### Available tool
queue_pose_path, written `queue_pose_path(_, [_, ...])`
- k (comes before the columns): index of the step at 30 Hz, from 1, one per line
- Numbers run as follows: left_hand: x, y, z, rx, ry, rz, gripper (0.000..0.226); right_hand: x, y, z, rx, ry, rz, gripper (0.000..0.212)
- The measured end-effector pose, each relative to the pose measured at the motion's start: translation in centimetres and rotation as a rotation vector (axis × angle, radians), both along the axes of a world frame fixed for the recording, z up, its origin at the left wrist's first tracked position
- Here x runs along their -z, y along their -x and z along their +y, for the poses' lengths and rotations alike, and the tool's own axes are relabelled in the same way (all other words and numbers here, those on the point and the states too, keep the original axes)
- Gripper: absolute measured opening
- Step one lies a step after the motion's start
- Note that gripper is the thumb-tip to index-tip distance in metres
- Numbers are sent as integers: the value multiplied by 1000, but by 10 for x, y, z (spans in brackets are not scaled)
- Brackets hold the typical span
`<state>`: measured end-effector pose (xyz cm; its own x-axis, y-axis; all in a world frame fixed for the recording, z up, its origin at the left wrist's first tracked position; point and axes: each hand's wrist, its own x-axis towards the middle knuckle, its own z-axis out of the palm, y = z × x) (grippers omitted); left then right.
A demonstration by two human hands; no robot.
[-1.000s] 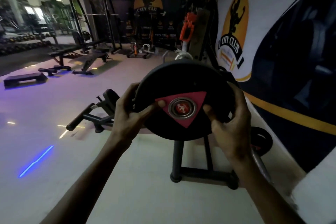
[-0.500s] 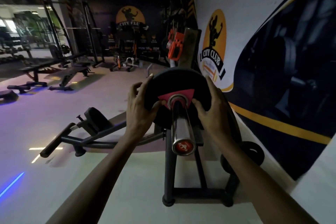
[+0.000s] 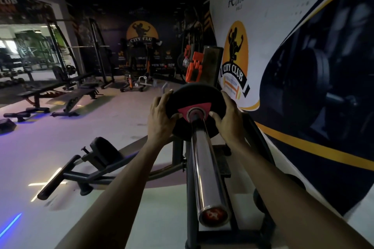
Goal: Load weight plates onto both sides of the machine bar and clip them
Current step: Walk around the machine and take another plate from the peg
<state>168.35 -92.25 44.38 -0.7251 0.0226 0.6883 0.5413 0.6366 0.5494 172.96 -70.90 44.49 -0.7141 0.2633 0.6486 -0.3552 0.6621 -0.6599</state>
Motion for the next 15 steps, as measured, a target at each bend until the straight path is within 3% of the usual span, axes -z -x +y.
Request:
queue_pose_path(9, [1, -21, -5, 97, -46, -67, 81, 3, -15, 6, -68, -11, -75, 86])
queue_pose_path(15, [50, -84, -9, 127, -152, -136, 54, 49, -67, 27, -103, 13, -94, 77])
